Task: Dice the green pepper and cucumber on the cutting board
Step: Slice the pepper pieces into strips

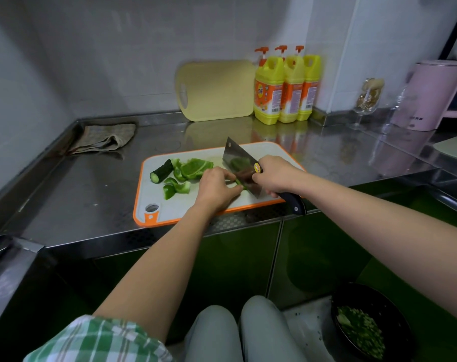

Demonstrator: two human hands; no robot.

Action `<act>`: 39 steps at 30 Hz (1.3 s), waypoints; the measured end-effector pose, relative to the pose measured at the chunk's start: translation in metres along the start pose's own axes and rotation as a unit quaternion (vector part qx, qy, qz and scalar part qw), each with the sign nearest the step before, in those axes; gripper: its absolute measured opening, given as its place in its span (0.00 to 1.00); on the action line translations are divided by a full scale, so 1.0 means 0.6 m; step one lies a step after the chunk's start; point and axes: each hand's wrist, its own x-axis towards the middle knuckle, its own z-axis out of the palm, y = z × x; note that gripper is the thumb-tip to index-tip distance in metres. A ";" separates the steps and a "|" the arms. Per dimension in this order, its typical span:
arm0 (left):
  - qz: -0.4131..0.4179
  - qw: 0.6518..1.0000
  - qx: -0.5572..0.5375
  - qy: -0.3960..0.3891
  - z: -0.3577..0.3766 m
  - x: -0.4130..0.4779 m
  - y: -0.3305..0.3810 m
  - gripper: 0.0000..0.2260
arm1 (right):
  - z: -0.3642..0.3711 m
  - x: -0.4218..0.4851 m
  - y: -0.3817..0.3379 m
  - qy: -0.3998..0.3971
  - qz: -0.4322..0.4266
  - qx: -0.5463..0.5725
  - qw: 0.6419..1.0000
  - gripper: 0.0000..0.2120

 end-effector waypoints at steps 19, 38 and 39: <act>0.026 0.999 0.017 0.008 0.000 0.000 0.002 0.09 | 0.008 0.010 -0.051 -0.013 0.028 -0.086 0.996 0.09; 0.055 0.996 0.072 -0.007 -0.001 0.000 -0.001 0.12 | -0.013 0.029 -0.024 -0.067 0.033 -0.012 0.997 0.14; 0.059 0.996 0.072 -0.007 0.000 0.000 0.000 0.11 | -0.014 0.027 -0.022 -0.071 0.031 -0.023 0.997 0.14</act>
